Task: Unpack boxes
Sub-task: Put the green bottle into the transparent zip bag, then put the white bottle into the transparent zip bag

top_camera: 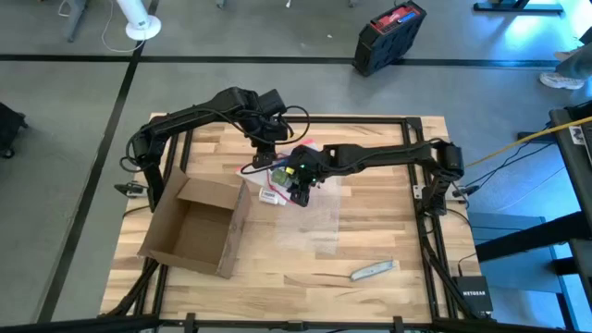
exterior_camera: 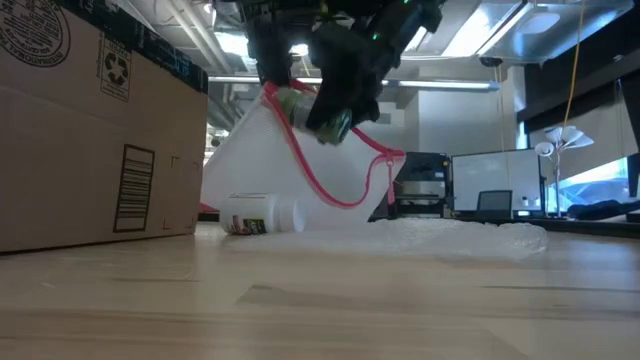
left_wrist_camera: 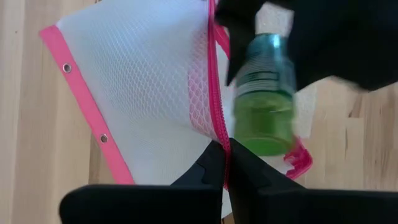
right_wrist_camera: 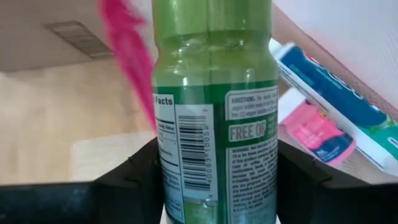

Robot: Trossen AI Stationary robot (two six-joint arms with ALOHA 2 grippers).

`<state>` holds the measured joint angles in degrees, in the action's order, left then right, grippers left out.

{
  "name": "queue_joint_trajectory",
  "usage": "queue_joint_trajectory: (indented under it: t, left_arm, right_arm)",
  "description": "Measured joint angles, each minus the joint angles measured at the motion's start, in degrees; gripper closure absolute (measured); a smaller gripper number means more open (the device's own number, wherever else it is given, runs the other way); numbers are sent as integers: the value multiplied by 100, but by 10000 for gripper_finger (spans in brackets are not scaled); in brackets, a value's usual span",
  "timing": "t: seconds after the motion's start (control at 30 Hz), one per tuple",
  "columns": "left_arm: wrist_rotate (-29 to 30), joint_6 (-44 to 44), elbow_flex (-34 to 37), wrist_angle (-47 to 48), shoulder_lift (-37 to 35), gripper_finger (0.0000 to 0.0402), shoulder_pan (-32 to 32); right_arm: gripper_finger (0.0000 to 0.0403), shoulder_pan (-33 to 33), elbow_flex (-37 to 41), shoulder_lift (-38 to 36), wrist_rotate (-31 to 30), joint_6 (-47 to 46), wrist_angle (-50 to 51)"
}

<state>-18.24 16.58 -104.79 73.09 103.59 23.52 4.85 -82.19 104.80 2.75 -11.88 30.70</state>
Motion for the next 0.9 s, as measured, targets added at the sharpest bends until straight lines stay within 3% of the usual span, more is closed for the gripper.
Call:
queue_joint_trajectory:
  t: [0.13,0.33,0.53,0.67,0.77,0.9]
  left_arm:
    - [2,-41,0,5,0,401,-35]
    - [4,-58,0,29,0,401,-91]
    - [13,-77,0,50,0,401,-130]
    - [19,-77,0,87,0,401,-132]
    - [-2,-71,0,95,0,401,-143]
    - [-21,2,0,99,0,401,-143]
  right_arm:
    - [188,0,0,290,-559,-114,-50]
    - [176,234,0,567,-623,-163,-307]
    - [82,460,-9,580,-764,-574,-492]
    - [33,539,-9,479,-443,-745,-424]
    - [30,472,-7,322,-411,-905,-262]
    - [56,243,-4,-6,-455,-878,5]
